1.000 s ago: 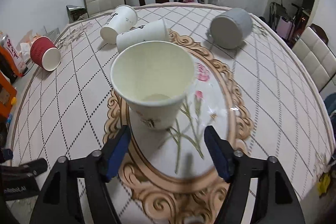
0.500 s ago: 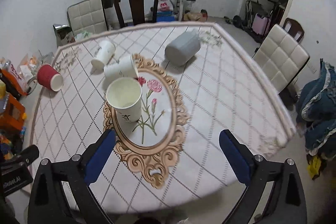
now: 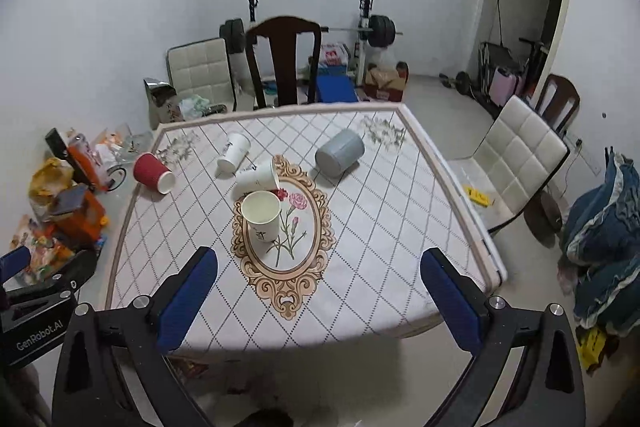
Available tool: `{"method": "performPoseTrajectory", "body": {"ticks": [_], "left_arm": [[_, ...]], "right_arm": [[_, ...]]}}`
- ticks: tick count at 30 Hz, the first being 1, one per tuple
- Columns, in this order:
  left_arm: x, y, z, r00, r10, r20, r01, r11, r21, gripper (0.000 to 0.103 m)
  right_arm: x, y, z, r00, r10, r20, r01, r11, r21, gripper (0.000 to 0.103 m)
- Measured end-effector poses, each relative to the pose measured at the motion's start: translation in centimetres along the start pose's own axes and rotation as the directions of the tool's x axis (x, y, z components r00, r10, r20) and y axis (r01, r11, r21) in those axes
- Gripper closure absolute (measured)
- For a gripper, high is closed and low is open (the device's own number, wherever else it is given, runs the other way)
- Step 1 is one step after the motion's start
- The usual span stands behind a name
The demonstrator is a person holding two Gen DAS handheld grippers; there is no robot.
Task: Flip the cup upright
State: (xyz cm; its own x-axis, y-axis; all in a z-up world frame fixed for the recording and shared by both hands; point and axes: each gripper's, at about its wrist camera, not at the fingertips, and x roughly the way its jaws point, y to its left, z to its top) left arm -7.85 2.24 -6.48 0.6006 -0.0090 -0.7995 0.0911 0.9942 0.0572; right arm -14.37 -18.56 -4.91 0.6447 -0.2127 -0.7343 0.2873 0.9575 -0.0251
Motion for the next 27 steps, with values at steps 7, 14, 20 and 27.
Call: {"method": "performPoseTrajectory", "body": {"ticks": [7,14,20,27], "left_arm": [[-4.4,-0.6,-1.1,0.998,-0.007,0.054,0.008,1.0,-0.015,0.002],[-5.9,-1.0,-1.7,0.997,-0.003,0.079,0.004,1.0,-0.019,0.002],[-6.6,-1.0,-2.0,0.996,0.006,0.092,-0.003,1.0,-0.028,0.0],[-6.8,-0.8,-2.3,0.996,0.016,0.09,-0.014,1.0,-0.026,0.0]], "right_arm": [[-5.4,-1.6,-0.2,0.999,0.013,0.042,-0.012,1.0,-0.021,0.0],[-7.2,-2.4,-0.7,0.999,0.031,0.044,-0.03,0.999,-0.033,0.0],[-7.3,-2.4,-0.9,0.998,0.048,0.035,-0.047,0.998,-0.042,0.0],[-7.1,-2.3,-1.0,0.998,0.055,0.029,-0.054,0.997,-0.052,0.0]]}}
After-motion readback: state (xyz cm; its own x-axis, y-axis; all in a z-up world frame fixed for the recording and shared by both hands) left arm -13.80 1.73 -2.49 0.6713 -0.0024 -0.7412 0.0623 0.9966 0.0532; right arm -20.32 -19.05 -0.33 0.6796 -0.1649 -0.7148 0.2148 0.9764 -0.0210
